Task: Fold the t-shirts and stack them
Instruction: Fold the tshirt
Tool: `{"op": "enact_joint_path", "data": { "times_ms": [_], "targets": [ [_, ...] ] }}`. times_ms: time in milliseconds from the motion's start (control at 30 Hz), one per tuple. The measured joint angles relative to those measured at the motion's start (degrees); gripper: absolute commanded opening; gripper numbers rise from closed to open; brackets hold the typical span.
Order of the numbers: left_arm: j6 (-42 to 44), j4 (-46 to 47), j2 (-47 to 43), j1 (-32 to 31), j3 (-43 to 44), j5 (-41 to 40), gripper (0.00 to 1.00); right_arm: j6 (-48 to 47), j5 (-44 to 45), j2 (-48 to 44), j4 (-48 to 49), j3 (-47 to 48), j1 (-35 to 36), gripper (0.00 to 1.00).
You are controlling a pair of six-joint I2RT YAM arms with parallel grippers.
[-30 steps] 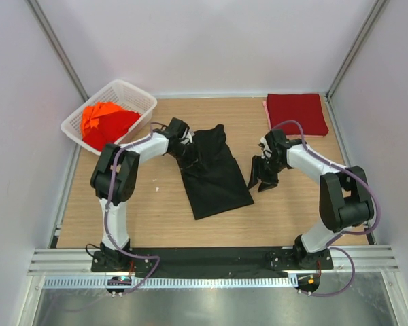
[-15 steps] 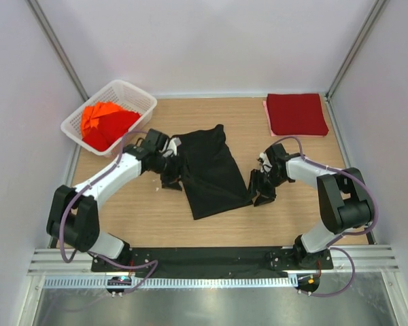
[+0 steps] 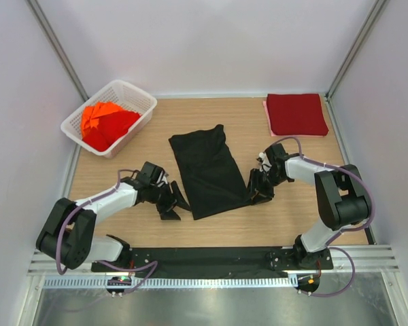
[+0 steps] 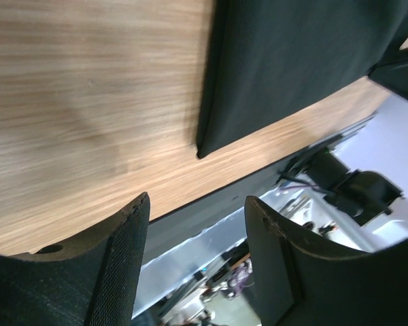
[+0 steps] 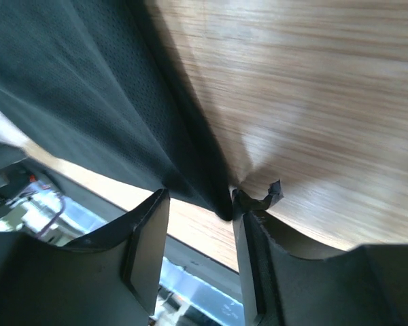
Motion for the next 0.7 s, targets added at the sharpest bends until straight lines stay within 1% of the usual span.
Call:
{"op": "enact_joint_path", "data": {
  "times_ms": [133,200,300,400,567,700],
  "targets": [
    [-5.0,4.9,0.2,-0.5,-2.0,-0.1,0.59,1.2,-2.6,1.5,1.2,-0.1,-0.1,0.45],
    [-7.0,6.4,0.5,-0.7,-3.3,-0.3,0.59,2.2,-4.3,1.7,2.8,-0.9,-0.1,0.41],
    [-9.6,7.5,0.3,-0.7,-4.7,-1.1,0.59,4.5,-7.0,1.7,6.0,-3.3,-0.2,0.35],
    [-11.5,7.6,-1.4,-0.7,-6.1,-2.6,0.59,7.3,-9.3,1.3,9.1,-5.9,-0.2,0.32],
    [-12.8,5.5,-6.9,-0.7,-6.8,-5.6,0.61,13.0,-10.6,-1.9,14.7,-11.2,0.2,0.31],
    [-13.8,5.2,-9.2,-0.7,-6.8,-7.5,0.59,15.2,-10.1,-4.2,16.1,-13.2,0.6,0.37]
  ]
}}
